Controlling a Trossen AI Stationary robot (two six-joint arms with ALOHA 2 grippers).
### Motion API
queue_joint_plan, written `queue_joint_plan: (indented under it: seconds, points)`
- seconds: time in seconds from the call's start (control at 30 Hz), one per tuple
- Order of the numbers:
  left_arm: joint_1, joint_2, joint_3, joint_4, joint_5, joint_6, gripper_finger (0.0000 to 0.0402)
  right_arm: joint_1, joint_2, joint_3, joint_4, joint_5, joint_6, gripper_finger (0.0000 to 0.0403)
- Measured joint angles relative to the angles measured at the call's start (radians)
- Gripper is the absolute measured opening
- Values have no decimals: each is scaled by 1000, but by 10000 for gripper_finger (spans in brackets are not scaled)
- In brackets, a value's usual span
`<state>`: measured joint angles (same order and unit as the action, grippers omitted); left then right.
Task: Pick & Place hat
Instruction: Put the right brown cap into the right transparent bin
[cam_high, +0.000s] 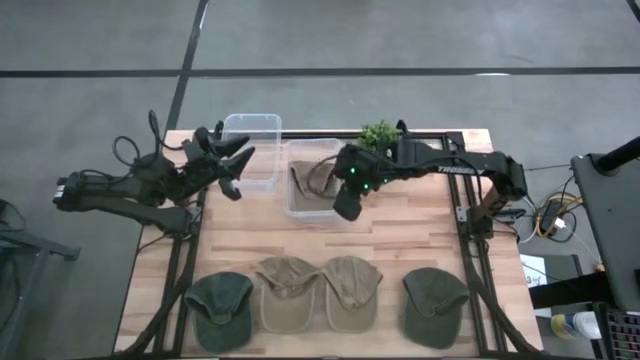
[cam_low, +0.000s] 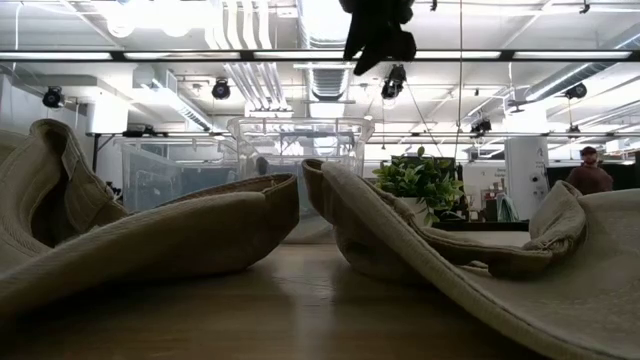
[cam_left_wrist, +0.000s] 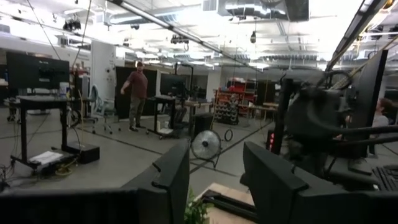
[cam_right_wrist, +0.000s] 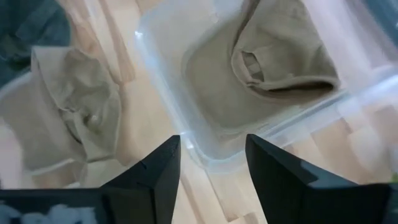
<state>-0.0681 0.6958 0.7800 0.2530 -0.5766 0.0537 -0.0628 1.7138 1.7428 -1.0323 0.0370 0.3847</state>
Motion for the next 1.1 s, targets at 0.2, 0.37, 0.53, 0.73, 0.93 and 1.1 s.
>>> queue_joint_plan:
  seconds: [0.2, 0.37, 0.53, 0.73, 0.93, 1.1]
  points:
    - [1, 1, 0, -78, 1, -78, 145, 130, -3, 0, 16, 24, -56, 171]
    - [1, 1, 0, -114, 1, -110, 145, 260, -4, -3, 9, 26, -114, 171]
    - [0, 1, 0, -121, 8, -131, 145, 388, -2, -23, -11, 24, -91, 171]
    - [0, 2, 0, -122, 40, -166, 145, 487, -2, -73, -11, 21, 189, 171]
    - [0, 2, 0, -122, 40, -188, 145, 549, -2, -177, -9, 18, 514, 171]
    - [0, 2, 0, -131, 39, -205, 145, 595, -2, -281, 6, 15, 755, 171]
